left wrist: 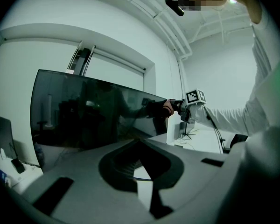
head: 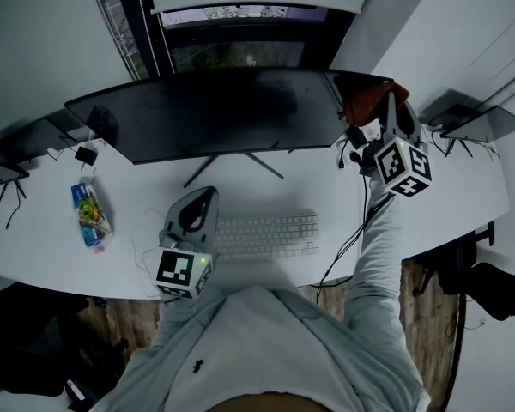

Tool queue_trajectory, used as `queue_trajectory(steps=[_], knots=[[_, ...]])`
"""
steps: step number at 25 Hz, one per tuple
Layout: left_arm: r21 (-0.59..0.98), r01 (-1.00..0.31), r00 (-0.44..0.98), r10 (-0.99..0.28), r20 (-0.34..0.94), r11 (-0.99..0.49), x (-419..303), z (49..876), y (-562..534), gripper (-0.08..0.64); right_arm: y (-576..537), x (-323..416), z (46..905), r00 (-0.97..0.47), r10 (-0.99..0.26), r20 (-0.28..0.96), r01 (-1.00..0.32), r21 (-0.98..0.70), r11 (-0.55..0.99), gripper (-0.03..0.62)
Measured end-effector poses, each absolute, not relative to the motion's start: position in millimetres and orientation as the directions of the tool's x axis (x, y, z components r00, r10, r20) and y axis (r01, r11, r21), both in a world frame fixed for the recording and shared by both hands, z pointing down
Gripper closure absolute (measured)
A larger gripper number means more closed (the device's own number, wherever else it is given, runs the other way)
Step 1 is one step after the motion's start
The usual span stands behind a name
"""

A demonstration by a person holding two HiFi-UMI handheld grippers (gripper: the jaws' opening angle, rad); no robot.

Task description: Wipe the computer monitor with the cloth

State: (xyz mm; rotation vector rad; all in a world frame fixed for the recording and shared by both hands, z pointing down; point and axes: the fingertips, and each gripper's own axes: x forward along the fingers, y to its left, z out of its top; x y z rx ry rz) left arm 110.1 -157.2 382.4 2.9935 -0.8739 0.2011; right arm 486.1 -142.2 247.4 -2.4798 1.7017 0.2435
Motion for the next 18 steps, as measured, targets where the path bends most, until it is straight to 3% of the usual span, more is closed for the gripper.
queue_trajectory(steps=[18], knots=[[0.005,-0.548,0.827,-0.541,0.155,-0.836,118.7,398.6,-163.1,0.54,-151.2,494.5,381.8,0.383,-0.923,-0.03,-0.919,0.088,-0.384,0.554]])
